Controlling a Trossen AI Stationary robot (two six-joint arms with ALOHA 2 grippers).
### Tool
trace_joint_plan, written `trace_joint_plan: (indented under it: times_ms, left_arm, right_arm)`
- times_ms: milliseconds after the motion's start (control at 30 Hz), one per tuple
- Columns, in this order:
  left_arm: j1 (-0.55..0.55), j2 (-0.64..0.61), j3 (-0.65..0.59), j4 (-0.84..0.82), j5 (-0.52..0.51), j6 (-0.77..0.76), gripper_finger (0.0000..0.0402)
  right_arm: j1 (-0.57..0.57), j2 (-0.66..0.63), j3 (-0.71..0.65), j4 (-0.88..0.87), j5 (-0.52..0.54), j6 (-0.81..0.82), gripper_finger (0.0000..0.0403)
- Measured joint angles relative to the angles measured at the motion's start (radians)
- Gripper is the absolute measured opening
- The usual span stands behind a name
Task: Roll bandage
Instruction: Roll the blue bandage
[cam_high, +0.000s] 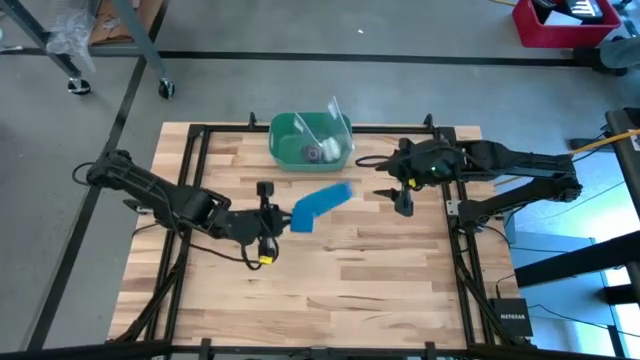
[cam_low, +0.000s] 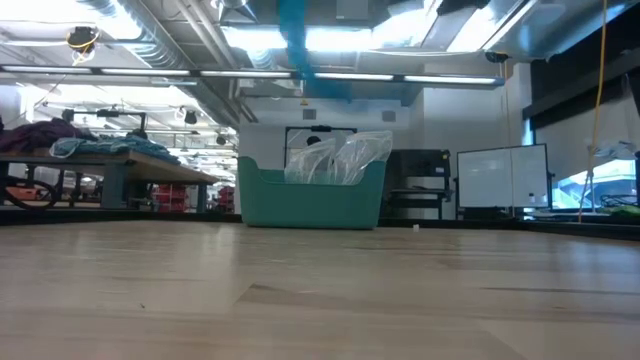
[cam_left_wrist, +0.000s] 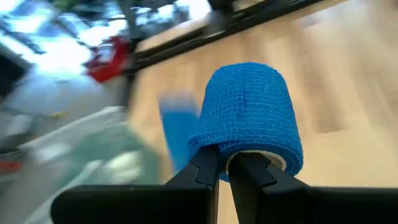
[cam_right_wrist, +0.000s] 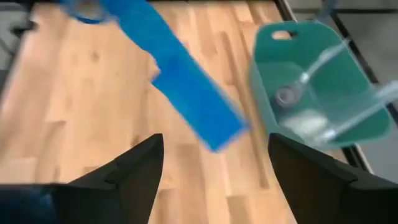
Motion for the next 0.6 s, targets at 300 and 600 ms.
trace_joint_plan:
  times_ms: [300,600]
  left_arm:
    - [-0.003,0.000,0.000,0.169,0.222,0.108,0.0015]
    - [-0.002,0.000,0.000,0.239,0.034,0.097,0.0015]
  right_arm:
    - [0.000,-0.005,-0.014,0.010,0.017,0.013,0.0292]
    - [0.082,-0.055,-0.177,0.223,-0.043,-0.015,0.0292]
